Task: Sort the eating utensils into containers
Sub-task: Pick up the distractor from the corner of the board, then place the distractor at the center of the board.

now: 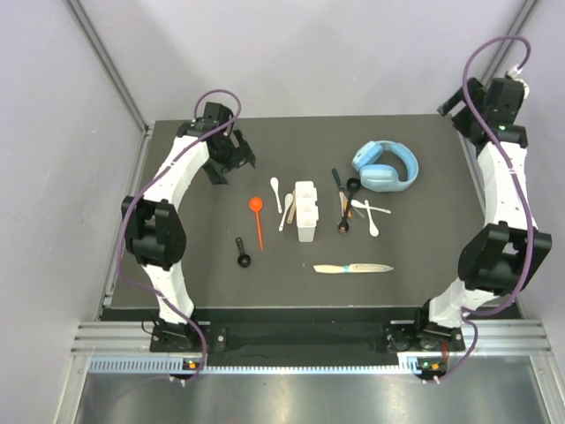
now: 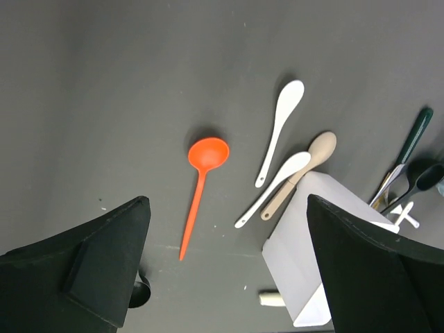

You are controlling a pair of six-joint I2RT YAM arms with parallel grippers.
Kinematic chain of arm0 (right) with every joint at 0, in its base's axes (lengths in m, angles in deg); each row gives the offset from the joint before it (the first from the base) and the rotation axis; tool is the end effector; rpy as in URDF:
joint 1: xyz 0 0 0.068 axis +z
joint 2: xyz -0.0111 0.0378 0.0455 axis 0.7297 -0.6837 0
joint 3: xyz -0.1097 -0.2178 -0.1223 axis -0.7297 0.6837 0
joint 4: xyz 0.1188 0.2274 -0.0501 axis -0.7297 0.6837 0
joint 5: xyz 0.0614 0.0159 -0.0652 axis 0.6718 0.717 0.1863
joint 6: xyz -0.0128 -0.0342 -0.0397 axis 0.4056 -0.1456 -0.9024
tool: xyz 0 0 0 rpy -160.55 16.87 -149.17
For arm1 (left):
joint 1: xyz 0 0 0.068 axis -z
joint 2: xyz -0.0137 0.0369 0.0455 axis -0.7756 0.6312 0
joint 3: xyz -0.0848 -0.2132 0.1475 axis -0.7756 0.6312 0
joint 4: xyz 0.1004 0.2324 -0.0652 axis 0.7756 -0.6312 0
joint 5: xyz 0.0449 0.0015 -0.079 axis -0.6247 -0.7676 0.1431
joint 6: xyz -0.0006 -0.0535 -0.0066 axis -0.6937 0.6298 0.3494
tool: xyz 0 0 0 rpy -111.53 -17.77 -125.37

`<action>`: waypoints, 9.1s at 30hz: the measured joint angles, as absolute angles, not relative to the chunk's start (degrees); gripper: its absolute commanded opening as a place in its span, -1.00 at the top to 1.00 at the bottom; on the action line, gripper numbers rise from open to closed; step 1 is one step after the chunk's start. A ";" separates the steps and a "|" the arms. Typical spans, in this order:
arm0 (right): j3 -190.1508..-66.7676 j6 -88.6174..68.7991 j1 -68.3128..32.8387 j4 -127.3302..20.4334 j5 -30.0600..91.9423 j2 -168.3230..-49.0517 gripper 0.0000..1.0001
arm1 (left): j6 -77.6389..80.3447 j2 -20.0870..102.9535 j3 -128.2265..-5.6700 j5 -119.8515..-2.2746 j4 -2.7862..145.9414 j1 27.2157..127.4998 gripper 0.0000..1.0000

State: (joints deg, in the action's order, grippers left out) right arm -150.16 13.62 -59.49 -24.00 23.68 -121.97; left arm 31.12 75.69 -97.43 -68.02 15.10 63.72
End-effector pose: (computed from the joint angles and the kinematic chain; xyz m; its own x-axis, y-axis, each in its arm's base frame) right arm 0.3701 -0.0827 0.3994 -0.2758 0.5795 -0.7669 0.4081 0.7929 0.4524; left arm 0.4012 -0.0924 0.2956 -0.7966 -0.4955 -0.3463 -0.3904 0.8590 -0.3312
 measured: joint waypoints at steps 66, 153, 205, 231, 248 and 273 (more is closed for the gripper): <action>-148.09 8.40 -51.40 -10.52 12.05 -149.40 0.15 | 32.01 66.34 -81.87 -62.49 26.08 64.42 -0.98; -169.49 33.65 -36.69 -26.82 43.09 -150.13 1.00 | 35.68 56.88 -73.17 -75.41 25.97 63.26 -0.98; -134.25 -5.35 -2.29 -1.88 41.78 -121.03 1.00 | 34.37 50.32 -60.67 -80.83 24.42 59.48 -0.98; -137.68 -14.70 -1.11 -3.91 42.46 -133.27 1.00 | 34.42 47.15 -58.61 -82.54 23.24 59.46 -0.98; -137.73 -14.81 -5.28 -7.70 42.85 -139.28 1.00 | 34.18 47.17 -58.61 -82.91 22.69 59.46 -0.98; -144.61 -14.16 -10.55 -7.94 42.63 -147.94 -0.12 | 33.26 48.57 -58.63 -82.93 22.65 59.46 -0.98</action>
State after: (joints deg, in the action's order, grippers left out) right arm -144.61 -14.16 -10.55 -7.94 42.63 -147.94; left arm 33.26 48.57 -58.63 -82.93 22.65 59.46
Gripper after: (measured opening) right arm 0.407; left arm 0.990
